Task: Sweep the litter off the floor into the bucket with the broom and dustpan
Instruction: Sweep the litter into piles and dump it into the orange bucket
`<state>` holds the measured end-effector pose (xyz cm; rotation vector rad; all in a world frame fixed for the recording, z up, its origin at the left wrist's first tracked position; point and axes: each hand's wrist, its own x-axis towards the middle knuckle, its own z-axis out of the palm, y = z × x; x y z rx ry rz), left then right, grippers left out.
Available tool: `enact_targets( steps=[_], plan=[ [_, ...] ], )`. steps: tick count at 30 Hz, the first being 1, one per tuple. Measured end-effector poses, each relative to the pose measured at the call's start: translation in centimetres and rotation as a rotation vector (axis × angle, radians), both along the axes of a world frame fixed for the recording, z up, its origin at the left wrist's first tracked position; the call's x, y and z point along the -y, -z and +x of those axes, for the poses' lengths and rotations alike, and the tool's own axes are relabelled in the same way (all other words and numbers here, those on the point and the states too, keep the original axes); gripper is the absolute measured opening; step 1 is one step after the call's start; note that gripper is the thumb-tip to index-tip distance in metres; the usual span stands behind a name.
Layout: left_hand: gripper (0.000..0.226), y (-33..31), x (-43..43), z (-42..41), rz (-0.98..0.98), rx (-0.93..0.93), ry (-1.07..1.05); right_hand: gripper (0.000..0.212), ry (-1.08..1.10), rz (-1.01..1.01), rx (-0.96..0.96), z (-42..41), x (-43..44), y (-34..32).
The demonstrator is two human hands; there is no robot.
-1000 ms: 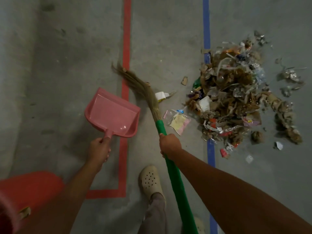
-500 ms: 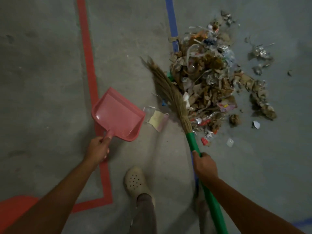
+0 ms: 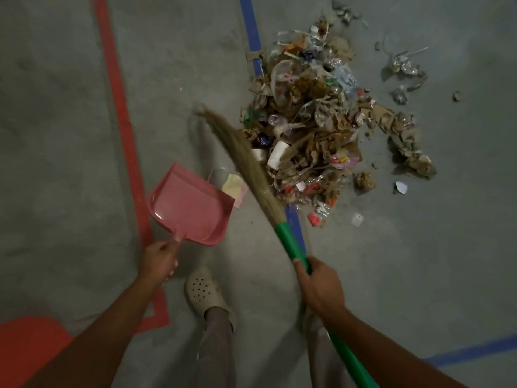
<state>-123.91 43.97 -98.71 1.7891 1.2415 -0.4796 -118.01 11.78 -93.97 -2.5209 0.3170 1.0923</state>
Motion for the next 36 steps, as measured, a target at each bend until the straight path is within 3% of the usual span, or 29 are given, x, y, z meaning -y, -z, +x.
enact_targets(
  steps=[4,7,13,18,22,28,34,36],
  plan=[
    [0.058,0.8,0.2,-1.5,0.046,-0.026,0.067,0.043,-0.175,0.035,-0.177,-0.5,-2.7,2.9],
    [0.063,2.0,-0.5,-2.5,0.090,-0.063,0.130,0.047,-0.099,0.014,-0.263,-0.4,-2.1,5.0],
    [0.065,4.8,-0.3,-1.6,0.094,-0.062,0.215,0.047,0.079,-0.113,-0.060,0.2,7.9,5.9],
    [0.062,7.3,1.1,2.0,0.039,-0.089,0.356,0.034,0.046,-0.186,0.090,-2.0,18.0,3.4],
    [0.058,8.7,2.1,5.2,-0.017,-0.097,0.396,0.032,0.199,-0.205,0.172,-4.1,22.7,3.1],
    [0.060,10.6,4.7,9.9,-0.085,-0.093,0.455,0.056,0.591,-0.128,0.225,-1.9,22.6,6.0],
    [0.064,13.6,6.6,13.5,-0.101,-0.149,0.529,0.060,0.924,-0.074,-0.043,6.1,21.1,12.9],
    [0.060,14.3,7.0,14.6,-0.115,-0.190,0.556,0.061,0.859,-0.072,-0.058,7.8,20.4,15.2]
  ],
)
